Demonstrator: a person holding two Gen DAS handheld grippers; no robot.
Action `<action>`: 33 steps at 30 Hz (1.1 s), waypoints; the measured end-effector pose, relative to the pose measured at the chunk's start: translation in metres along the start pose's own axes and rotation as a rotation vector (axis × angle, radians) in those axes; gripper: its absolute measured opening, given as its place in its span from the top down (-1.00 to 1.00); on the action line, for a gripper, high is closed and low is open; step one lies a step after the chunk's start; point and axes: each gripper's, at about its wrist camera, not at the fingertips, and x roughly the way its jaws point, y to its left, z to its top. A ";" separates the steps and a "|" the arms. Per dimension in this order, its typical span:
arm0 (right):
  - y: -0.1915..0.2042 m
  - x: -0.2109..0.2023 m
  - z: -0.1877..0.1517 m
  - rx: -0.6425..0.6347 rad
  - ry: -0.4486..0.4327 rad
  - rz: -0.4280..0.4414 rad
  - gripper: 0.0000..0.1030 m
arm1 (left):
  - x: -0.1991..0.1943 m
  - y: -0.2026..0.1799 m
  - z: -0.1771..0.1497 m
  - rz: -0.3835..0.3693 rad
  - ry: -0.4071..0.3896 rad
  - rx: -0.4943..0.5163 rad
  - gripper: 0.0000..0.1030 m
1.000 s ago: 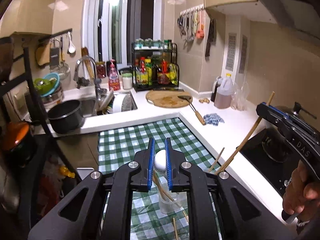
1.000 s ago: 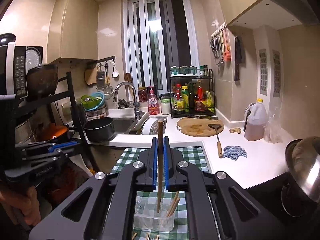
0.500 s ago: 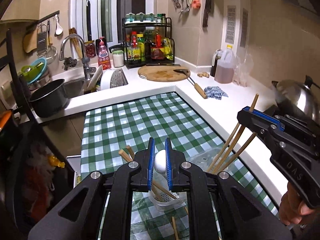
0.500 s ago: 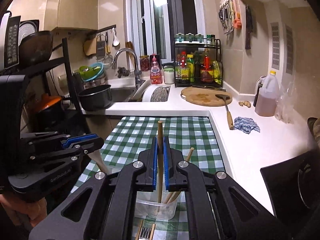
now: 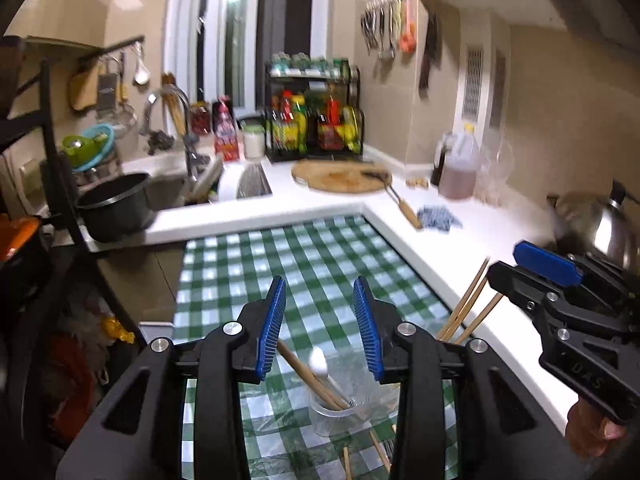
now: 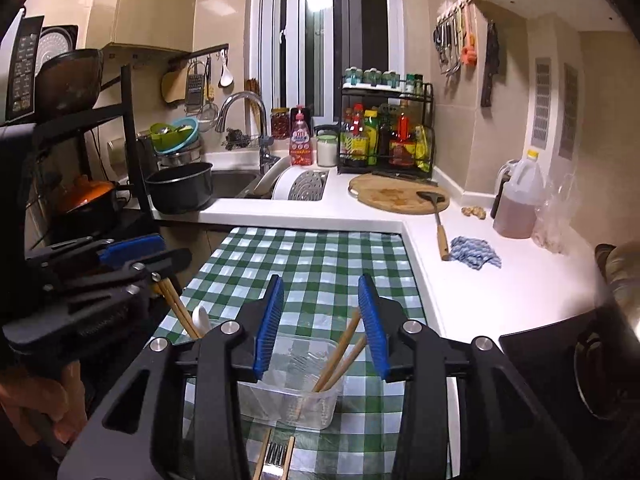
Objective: Organize utensils
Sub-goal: 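Open both tools to drop the chopstick and spoon into the container, then move both open tools back down to the remaining utensils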
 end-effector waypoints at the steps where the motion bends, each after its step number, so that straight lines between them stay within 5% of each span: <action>1: -0.001 -0.007 0.001 -0.003 -0.012 -0.005 0.18 | -0.006 -0.001 0.001 0.005 -0.014 -0.002 0.31; 9: -0.001 -0.080 -0.013 -0.016 -0.099 0.016 0.06 | -0.080 -0.009 -0.027 0.035 -0.111 -0.028 0.22; 18: 0.001 -0.125 -0.092 -0.016 -0.125 0.017 -0.04 | -0.110 -0.022 -0.126 0.065 -0.044 -0.045 0.18; 26: -0.002 -0.103 -0.172 0.010 0.047 0.044 -0.04 | -0.100 -0.020 -0.201 0.101 0.053 -0.063 0.12; 33: 0.013 -0.073 -0.220 -0.002 0.183 0.071 -0.02 | -0.089 -0.024 -0.220 0.124 0.078 -0.056 0.12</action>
